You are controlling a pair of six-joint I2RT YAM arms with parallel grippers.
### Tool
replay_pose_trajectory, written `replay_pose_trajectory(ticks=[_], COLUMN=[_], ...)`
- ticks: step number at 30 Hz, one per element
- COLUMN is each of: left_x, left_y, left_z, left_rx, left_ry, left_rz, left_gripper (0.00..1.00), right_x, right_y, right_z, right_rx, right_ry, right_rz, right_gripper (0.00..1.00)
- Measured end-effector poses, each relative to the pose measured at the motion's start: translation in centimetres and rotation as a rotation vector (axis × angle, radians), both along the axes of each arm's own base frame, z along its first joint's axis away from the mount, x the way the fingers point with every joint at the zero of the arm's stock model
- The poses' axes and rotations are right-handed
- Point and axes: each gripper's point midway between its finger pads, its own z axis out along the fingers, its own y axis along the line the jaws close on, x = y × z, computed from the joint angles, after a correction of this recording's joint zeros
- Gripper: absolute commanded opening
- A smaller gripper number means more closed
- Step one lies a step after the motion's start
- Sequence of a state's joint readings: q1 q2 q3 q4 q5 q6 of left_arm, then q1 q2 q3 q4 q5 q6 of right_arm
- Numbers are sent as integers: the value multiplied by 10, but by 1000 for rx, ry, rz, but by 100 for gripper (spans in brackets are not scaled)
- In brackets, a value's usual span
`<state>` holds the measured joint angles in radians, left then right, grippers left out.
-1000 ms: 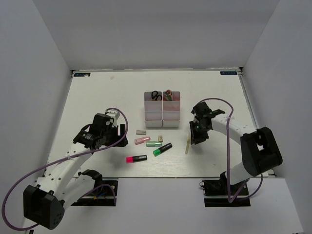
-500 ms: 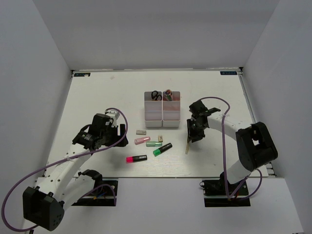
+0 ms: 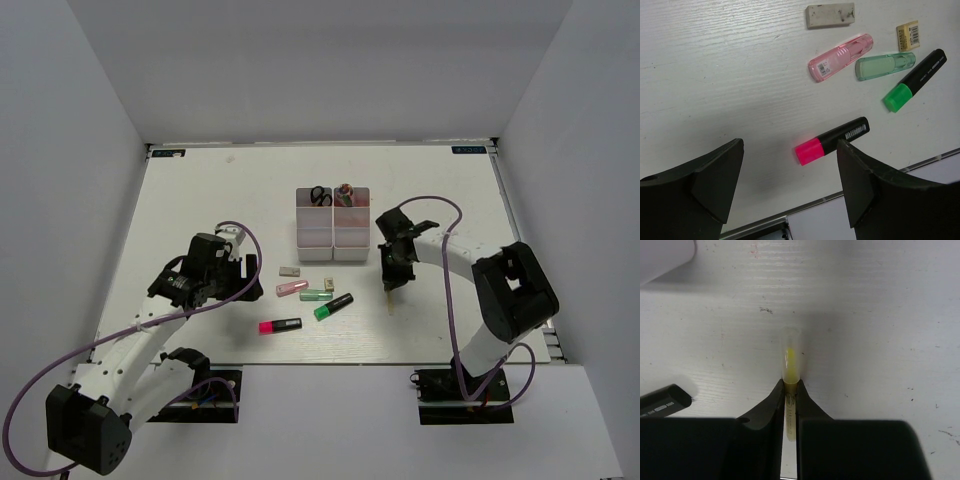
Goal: Sort the stationery into containers
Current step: Pick up the pen from the center of the board, then place the pen in the storage box.
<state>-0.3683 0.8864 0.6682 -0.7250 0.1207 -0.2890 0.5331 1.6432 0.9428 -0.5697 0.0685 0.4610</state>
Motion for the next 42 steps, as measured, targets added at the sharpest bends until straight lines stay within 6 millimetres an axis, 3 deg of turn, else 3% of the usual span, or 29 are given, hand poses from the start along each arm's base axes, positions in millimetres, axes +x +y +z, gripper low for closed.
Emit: replay_pose_trajectory(ticks=[7, 10, 14, 18, 21, 30, 34, 42], left_x=[0, 0, 0, 0, 0, 0, 0, 0], left_y=[0, 0, 0, 0, 0, 0, 0, 1], left_z=[0, 1, 2, 2, 1, 1, 0, 0], left_rx=[-1, -3, -4, -4, -4, 0, 2, 5], left_ry=[-2, -6, -7, -7, -6, -6, -3, -4], left_rz=[0, 0, -1, -2, -2, -4, -4, -7], left_gripper=[86, 86, 86, 86, 86, 86, 86, 86], right_x=[3, 3, 14, 28, 47, 90, 103, 111], right_y=[-1, -1, 26, 65, 95, 143, 152, 147], right_z=[2, 14, 66, 129, 164, 211, 209, 168], right_rx=[2, 41, 214, 375, 448, 486, 469, 410], right_ry=[-33, -86, -263, -480, -605, -866, -920, -904], right_rz=[-5, 57, 281, 626, 834, 1252, 1341, 1439], right_gripper=[0, 0, 0, 0, 0, 0, 0, 0])
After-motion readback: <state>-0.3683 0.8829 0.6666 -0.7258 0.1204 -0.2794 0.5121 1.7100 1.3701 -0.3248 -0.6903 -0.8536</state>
